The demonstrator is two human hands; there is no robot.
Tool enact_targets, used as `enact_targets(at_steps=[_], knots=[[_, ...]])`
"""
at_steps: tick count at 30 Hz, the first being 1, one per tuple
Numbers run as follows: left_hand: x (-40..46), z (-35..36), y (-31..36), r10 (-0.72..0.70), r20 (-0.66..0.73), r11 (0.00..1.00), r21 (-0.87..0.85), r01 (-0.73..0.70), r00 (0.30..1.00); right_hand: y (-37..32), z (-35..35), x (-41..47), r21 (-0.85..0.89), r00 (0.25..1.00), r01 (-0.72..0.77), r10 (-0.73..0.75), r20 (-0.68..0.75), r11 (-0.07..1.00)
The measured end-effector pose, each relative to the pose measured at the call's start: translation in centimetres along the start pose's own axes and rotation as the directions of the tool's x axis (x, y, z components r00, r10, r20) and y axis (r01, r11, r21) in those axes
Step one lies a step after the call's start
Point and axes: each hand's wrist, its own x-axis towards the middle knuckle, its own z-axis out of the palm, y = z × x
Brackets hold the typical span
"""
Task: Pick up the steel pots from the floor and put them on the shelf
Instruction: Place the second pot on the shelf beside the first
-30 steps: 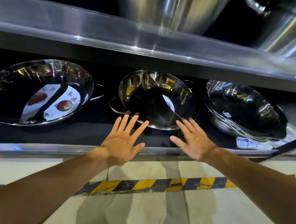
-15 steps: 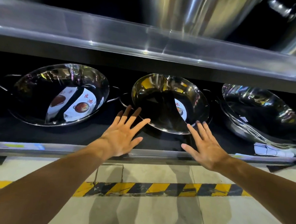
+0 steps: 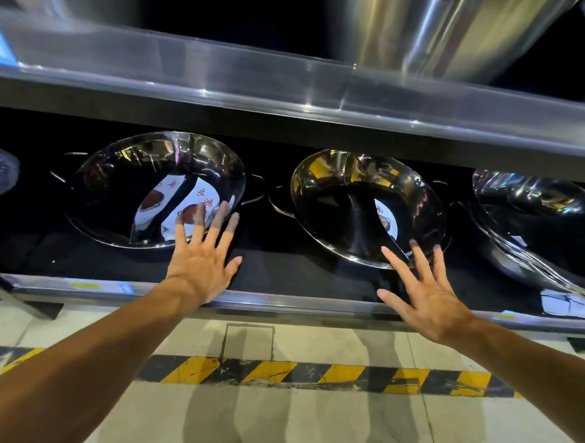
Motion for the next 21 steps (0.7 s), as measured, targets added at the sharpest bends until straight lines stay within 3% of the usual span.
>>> enact_targets(at_steps=[12,15,18,21], knots=[[-0.7,-1.2,-2.8,-0.016,0.132,0.997,-0.068,0.025,0.991,-3.0,-0.1,0.0,-0.097,1.0,-0.022,0.022,-0.003,0.995],[-1.0,-1.7,-1.9,-0.028,0.109,0.994,-0.105,0.039,0.994,-3.9,-0.1,-0.4,-0.116,1.0,-0.011,0.011,0.0,0.993],[-1.3,-3.1,0.7,0.093,-0.065,0.98,-0.167,-0.103,0.994,-3.9,0.3,-1.2,-0.06,0.999,0.033,-0.033,-0.002,0.998],[-1.0,-4.4,4.3,0.305,-0.157,0.924,-0.19,-0.331,0.939,-3.4,0.7,-1.6,-0.019,0.994,0.104,-0.104,-0.024,0.994]])
